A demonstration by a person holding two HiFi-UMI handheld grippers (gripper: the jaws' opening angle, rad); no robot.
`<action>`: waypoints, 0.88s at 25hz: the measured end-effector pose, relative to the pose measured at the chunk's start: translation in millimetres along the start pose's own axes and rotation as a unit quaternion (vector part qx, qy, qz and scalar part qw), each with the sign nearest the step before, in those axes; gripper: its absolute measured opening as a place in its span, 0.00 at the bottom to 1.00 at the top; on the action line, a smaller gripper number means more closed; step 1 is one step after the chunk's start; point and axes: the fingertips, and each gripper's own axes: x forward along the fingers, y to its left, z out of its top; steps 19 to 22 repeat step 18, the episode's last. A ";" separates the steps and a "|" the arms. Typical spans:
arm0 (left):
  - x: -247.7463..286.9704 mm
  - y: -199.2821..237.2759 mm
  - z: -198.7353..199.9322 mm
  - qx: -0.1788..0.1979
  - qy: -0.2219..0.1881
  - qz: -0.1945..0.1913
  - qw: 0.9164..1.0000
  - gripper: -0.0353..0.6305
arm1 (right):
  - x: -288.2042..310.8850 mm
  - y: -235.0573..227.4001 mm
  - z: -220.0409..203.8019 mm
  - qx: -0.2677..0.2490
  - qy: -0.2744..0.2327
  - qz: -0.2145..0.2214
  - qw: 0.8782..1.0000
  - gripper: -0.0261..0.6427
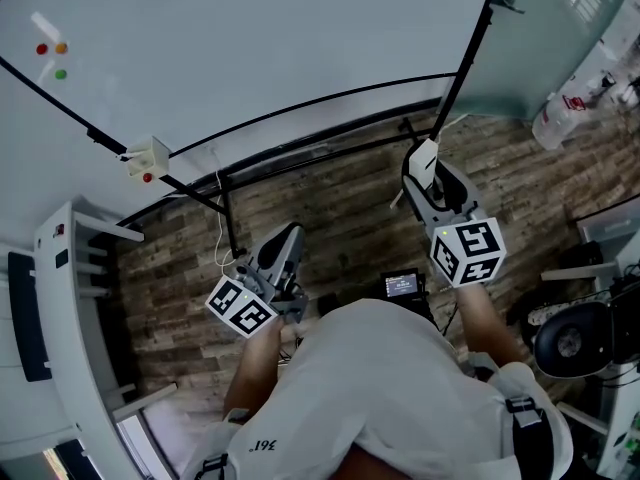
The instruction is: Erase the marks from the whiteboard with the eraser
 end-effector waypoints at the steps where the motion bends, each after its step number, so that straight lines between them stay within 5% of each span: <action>1: 0.6 0.0 0.5 0.000 0.000 -0.001 1.000 0.06 | 0.5 0.0 0.5 -0.002 0.001 -0.001 1.000 0.42; 22: 12.0 3.3 -0.2 0.005 0.007 -0.007 1.000 0.06 | 9.8 -3.8 2.5 -0.015 -0.001 -0.003 1.000 0.42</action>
